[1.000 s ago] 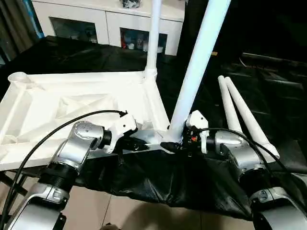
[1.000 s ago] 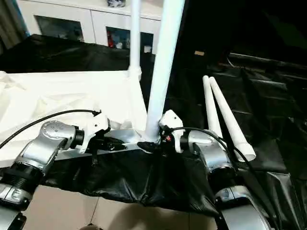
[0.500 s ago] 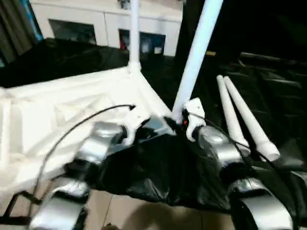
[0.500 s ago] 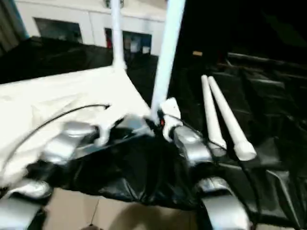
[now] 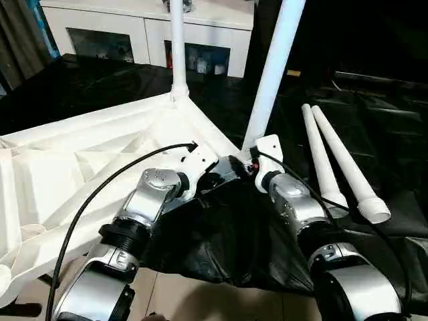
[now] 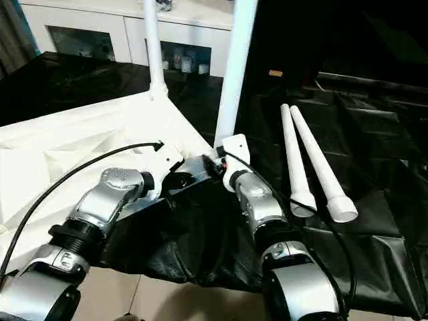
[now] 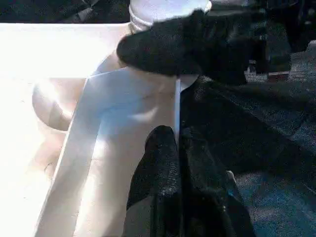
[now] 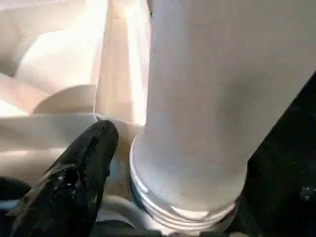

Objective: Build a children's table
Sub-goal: Rotate leg to tighten

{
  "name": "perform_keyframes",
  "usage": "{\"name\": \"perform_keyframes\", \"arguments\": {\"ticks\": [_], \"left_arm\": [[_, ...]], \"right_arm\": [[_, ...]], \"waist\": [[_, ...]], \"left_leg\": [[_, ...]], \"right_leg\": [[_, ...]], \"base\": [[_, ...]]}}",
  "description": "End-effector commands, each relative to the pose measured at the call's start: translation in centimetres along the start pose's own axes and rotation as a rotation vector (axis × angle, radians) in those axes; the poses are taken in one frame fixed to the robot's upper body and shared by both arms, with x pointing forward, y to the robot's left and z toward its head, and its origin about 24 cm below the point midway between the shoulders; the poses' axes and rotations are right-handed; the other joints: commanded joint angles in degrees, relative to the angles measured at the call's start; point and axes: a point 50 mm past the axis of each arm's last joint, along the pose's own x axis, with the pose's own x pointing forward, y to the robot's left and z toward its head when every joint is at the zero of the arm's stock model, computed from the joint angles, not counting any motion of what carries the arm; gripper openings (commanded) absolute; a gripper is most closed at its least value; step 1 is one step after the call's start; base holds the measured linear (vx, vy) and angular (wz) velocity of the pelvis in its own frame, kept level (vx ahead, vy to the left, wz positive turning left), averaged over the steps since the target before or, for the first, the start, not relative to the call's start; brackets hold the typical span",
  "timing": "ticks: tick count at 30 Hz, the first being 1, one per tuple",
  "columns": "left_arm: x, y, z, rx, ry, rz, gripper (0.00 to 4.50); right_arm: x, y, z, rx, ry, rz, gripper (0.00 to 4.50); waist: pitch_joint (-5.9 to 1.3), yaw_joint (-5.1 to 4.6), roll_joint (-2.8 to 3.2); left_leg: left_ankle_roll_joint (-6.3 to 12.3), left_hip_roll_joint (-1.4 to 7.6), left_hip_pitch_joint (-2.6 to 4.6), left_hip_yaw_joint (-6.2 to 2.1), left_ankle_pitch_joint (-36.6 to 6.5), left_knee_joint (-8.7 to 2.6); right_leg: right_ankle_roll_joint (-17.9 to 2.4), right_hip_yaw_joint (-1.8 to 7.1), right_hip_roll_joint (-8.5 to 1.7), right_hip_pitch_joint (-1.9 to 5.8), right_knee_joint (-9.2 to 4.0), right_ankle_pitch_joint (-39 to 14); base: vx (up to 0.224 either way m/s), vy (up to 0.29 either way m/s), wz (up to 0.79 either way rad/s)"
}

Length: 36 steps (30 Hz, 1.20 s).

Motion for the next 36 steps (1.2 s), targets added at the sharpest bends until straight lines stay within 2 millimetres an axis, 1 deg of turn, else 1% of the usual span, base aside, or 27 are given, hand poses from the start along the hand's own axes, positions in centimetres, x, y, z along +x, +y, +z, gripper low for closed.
{"name": "perform_keyframes", "arguments": {"ticks": [1, 4, 6, 7, 9, 11, 12, 13, 15, 16, 17, 19, 21, 22, 23, 24, 25, 26, 27, 28, 29, 30, 31, 32, 34, 35, 36], "left_arm": [[0.2, 0.0, 0.4, 0.016, -0.032, -0.001, 0.00], [0.0, 0.7, 0.4, 0.029, -0.024, 0.025, 0.00], [-0.1, 0.9, 0.4, 0.040, -0.024, 0.038, 0.00], [-0.1, 1.0, 0.5, 0.042, -0.026, 0.043, 0.00], [0.0, 1.2, 0.7, 0.048, -0.036, 0.061, 0.00], [0.0, 1.4, 0.9, 0.056, -0.047, 0.080, 0.00], [0.1, 1.6, 1.3, 0.049, -0.075, 0.115, 0.27], [0.1, 1.6, 1.3, 0.047, -0.076, 0.114, 0.43], [0.1, 1.5, 1.9, 0.026, -0.133, 0.097, 0.58], [0.0, 1.5, 2.1, 0.033, -0.147, 0.106, 0.58], [0.0, 1.6, 2.3, 0.038, -0.158, 0.112, 0.64], [-0.8, 2.5, 3.8, 0.037, -0.255, 0.190, 0.84], [-1.2, 2.8, 4.3, 0.030, -0.288, 0.207, 0.84], [-2.0, 3.4, 5.0, 0.015, -0.329, 0.233, 0.84], [-2.2, 3.6, 5.1, 0.017, -0.332, 0.243, 0.84], [-3.3, 4.6, 5.2, 0.019, -0.329, 0.312, 0.84], [-4.2, 5.4, 5.1, 0.019, -0.312, 0.372, 0.84], [-5.9, 6.6, 4.6, 0.022, -0.278, 0.462, 0.84], [-7.1, 7.3, 4.2, 0.024, -0.255, 0.522, 0.84], [-8.8, 8.3, 3.4, 0.027, -0.214, 0.595, 0.84], [-9.6, 8.6, 3.0, 0.029, -0.197, 0.626, 0.84], [-12.0, 9.6, 1.6, 0.029, -0.123, 0.720, 0.84], [-12.0, 9.6, 1.6, 0.029, -0.123, 0.720, 0.84], [-13.5, 10.1, 0.5, 0.034, -0.063, 0.764, 0.84], [-16.7, 10.9, -1.6, 0.047, 0.061, 0.866, 0.84], [-17.6, 10.9, -2.3, 0.045, 0.094, 0.886, 0.57], [-18.3, 10.8, -2.8, 0.034, 0.118, 0.896, 0.48]], "right_arm": [[0.0, 0.6, 0.0, -0.072, 0.014, 0.051, 3.85], [-0.8, -0.5, 0.3, -0.059, -0.021, 0.065, 3.85], [-1.4, -1.0, 0.4, -0.059, -0.042, 0.093, 3.85], [-1.8, -1.2, 0.5, -0.059, -0.046, 0.106, 3.85], [-2.5, -1.8, 0.4, -0.077, -0.048, 0.123, 3.85], [-3.0, -2.2, 0.4, -0.083, -0.049, 0.134, 3.85], [-3.6, -3.2, 0.6, -0.094, -0.051, 0.104, 3.87], [-3.6, -3.2, 0.6, -0.093, -0.051, 0.103, 3.88], [-4.4, -4.4, 0.8, -0.062, -0.053, 0.074, 3.88], [-4.6, -4.6, 0.8, -0.057, -0.050, 0.080, 3.88], [-4.7, -4.7, 0.8, -0.053, -0.048, 0.085, 3.88], [-5.6, -4.7, 0.4, -0.057, -0.023, 0.133, 3.88], [-5.7, -4.6, 0.3, -0.057, -0.013, 0.146, 3.88], [-5.8, -4.1, -0.1, -0.061, 0.007, 0.168, 3.88], [-5.8, -3.9, -0.2, -0.061, 0.012, 0.172, 3.88], [-5.6, -3.2, -0.7, -0.064, 0.041, 0.188, 3.88], [-5.4, -2.6, -1.0, -0.069, 0.058, 0.198, 3.88], [-5.2, -1.7, -1.2, -0.067, 0.073, 0.228, 3.88], [-5.1, -1.1, -1.3, -0.065, 0.081, 0.249, 3.88], [-4.8, -0.5, -1.5, -0.061, 0.091, 0.263, 3.88], [-4.8, -0.2, -1.6, -0.059, 0.097, 0.266, 3.88], [-4.4, 0.3, -1.7, -0.046, 0.107, 0.268, 3.88], [-4.4, 0.3, -1.7, -0.046, 0.107, 0.268, 3.88], [-4.1, 0.6, -1.8, -0.036, 0.112, 0.264, 3.88], [-3.6, 1.2, -1.9, -0.031, 0.128, 0.258, 3.88], [-3.4, 1.4, -2.0, -0.030, 0.131, 0.256, 3.88], [-3.2, 1.5, -2.0, -0.026, 0.138, 0.254, 3.88]], "waist": [[-3.49, -0.04, 0.12], [-3.45, 0.18, 0.16], [-3.56, 0.36, 0.00], [-3.51, 0.38, -0.41], [-3.48, 0.47, -0.31], [-3.46, 0.47, -0.44], [-3.46, 0.47, -0.49], [-3.50, 0.53, -0.50], [-3.57, 0.56, -0.95], [-3.67, 0.72, -0.67], [-3.67, 0.72, -0.67], [-3.72, 0.83, -1.10], [-3.74, 0.90, -1.17], [-3.76, 0.92, -1.67], [-3.72, 0.97, -1.52], [-3.57, 0.83, -1.36], [-3.42, 0.69, -1.25], [-3.41, 0.56, -1.22], [-3.34, 0.16, -1.07], [-3.36, -0.02, -0.82], [-3.36, -0.02, -0.82], [-3.20, -0.10, -0.72], [-3.17, -0.19, -0.51], [-3.18, 0.01, -0.27], [-3.22, 0.12, -0.08], [-3.18, 0.23, 0.04], [-3.21, 0.46, 0.26]], "left_leg": [[0.57, 1.46, 0.18, -0.48, -13.45, -3.71], [1.18, 1.31, 0.12, -0.45, -13.02, -3.66], [1.78, 1.44, -0.01, -0.53, -12.05, -3.63], [2.14, 1.42, -0.05, -0.49, -11.69, -3.58], [2.49, 1.39, 0.00, -0.46, -11.00, -3.53], [2.73, 1.45, -0.08, -0.48, -11.09, -3.53], [2.90, 1.39, -0.09, -0.46, -10.75, -3.49], [2.88, 1.36, -0.01, -0.42, -10.69, -3.41], [3.15, 1.35, -0.08, -0.35, -9.77, -3.29], [3.09, 1.48, -0.01, -0.41, -9.27, -3.28], [3.09, 1.48, -0.01, -0.41, -9.27, -3.28], [4.16, 1.55, -0.22, -0.39, -7.79, -3.06], [4.57, 1.57, -0.28, -0.43, -6.94, -3.01], [4.74, 1.56, -0.32, -0.36, -6.34, -2.91], [4.71, 1.58, -0.39, -0.43, -6.24, -2.99], [4.41, 1.65, -0.28, -0.37, -7.16, -3.01], [4.05, 1.58, -0.34, -0.45, -8.10, -3.15], [3.58, 1.68, -0.27, -0.48, -8.74, -3.21], [2.83, 1.74, -0.47, -0.67, -9.20, -3.39], [2.11, 1.84, -0.33, -0.80, -9.72, -3.45], [2.11, 1.84, -0.33, -0.80, -9.72, -3.45], [1.31, 1.77, 0.06, -0.72, -10.39, -3.51], [0.96, 1.82, -0.02, -0.78, -10.05, -3.63], [0.68, 1.83, 0.42, -0.66, -10.22, -3.58], [0.13, 1.93, 0.39, -0.74, -9.94, -3.76], [-0.24, 1.87, 0.43, -0.77, -10.08, -3.86], [-0.68, 1.92, 0.73, -0.72, -10.42, -3.86]], "right_leg": [[-9.74, 3.04, -3.88, 2.79, -4.22, -13.69], [-9.26, 3.06, -3.75, 2.89, -4.24, -13.33], [-9.13, 3.09, -3.92, 3.08, -4.05, -12.21], [-9.20, 3.04, -3.89, 3.08, -4.01, -12.26], [-9.09, 3.07, -3.76, 3.10, -4.04, -11.73], [-9.01, 3.04, -3.79, 3.15, -4.07, -11.53], [-9.02, 3.02, -3.85, 3.14, -4.17, -11.93], [-9.04, 3.01, -3.85, 3.09, -4.19, -12.08], [-9.54, 3.03, -3.91, 3.21, -4.12, -11.52], [-9.97, 3.02, -3.93, 3.16, -3.93, -10.62], [-9.97, 3.02, -3.93, 3.16, -3.93, -10.62], [-11.23, 2.97, -3.80, 3.38, -3.36, -5.55], [-11.60, 2.90, -3.92, 3.44, -3.21, -4.79], [-11.96, 2.89, -3.98, 3.47, -3.09, -4.34], [-12.26, 2.85, -4.05, 3.51, -2.99, -4.51], [-12.07, 2.85, -3.97, 3.24, -3.19, -5.77], [-11.54, 2.80, -4.03, 3.26, -3.43, -7.71], [-11.27, 2.81, -4.01, 3.19, -3.41, -8.62], [-10.54, 2.75, -3.96, 3.31, -3.35, -9.71], [-9.77, 2.75, -4.08, 3.24, -3.48, -10.99], [-9.77, 2.75, -4.08, 3.24, -3.48, -10.99], [-9.51, 2.84, -3.82, 2.83, -3.69, -12.03], [-9.61, 2.93, -3.77, 2.81, -3.47, -11.38], [-9.62, 2.95, -3.65, 2.46, -3.52, -11.21], [-10.13, 2.98, -3.55, 2.41, -3.14, -9.44], [-10.24, 2.97, -3.49, 2.39, -3.06, -8.60], [-10.67, 3.03, -3.53, 2.21, -3.05, -7.73]], "base": [[0.000, 0.000, 0.00], [0.000, 0.000, 0.00], [0.000, 0.000, 0.00], [0.000, 0.000, 0.00], [0.000, 0.000, 0.00], [0.000, 0.000, 0.00], [0.000, 0.000, 0.00], [0.000, 0.000, 0.00], [0.000, 0.000, 0.00], [0.000, 0.000, 0.00], [0.000, 0.000, 0.00], [0.000, 0.000, 0.00], [0.000, 0.000, 0.00], [0.000, 0.000, 0.00], [0.000, 0.000, 0.00], [0.000, 0.000, 0.00], [0.000, 0.000, 0.00], [0.000, 0.000, 0.00], [0.000, 0.000, 0.00], [0.000, 0.000, 0.00], [0.000, 0.000, 0.00], [0.000, 0.000, 0.00], [0.000, 0.000, 0.00], [0.000, 0.000, 0.00], [0.000, 0.000, 0.00], [0.000, 0.000, 0.00], [0.000, 0.000, 0.00]]}}
